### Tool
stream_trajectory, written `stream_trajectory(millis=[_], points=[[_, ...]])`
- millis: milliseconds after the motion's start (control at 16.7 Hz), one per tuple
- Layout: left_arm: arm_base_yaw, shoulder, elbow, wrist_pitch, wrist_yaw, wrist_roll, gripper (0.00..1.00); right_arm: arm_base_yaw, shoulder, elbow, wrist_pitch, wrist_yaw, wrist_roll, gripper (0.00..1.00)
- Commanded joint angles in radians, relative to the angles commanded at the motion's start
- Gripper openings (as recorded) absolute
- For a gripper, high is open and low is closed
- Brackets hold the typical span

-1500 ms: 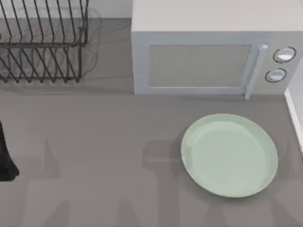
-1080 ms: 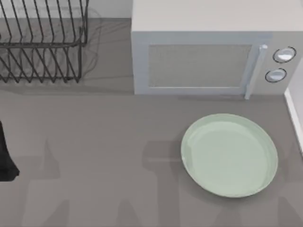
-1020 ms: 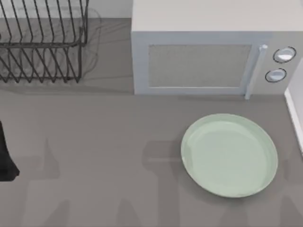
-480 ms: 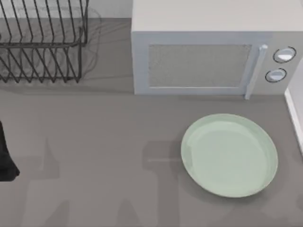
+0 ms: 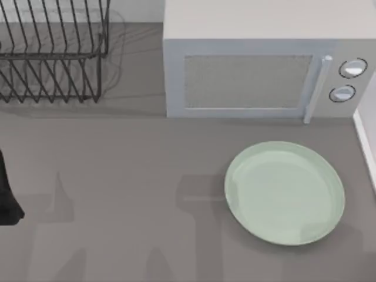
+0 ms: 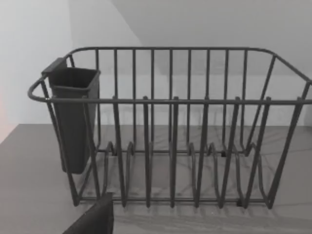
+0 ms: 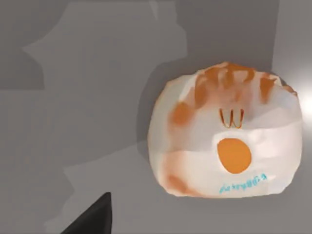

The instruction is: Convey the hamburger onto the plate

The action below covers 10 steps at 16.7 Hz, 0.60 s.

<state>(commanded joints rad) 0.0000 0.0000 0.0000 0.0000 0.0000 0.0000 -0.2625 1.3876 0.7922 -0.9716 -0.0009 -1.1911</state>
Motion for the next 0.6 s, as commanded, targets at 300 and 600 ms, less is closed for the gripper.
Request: stream_trajectory(millis=[300, 600], points=[[0.0, 0.0, 0.0, 0.0, 0.0, 0.0, 1.0, 0.004, 0.002, 0.0, -0.001, 0.0, -0.004, 1.0], [0.0, 0.0, 0.0, 0.0, 0.0, 0.0, 1.0, 0.002, 0.062, -0.06, 0.115, 0.0, 0.0, 1.0]])
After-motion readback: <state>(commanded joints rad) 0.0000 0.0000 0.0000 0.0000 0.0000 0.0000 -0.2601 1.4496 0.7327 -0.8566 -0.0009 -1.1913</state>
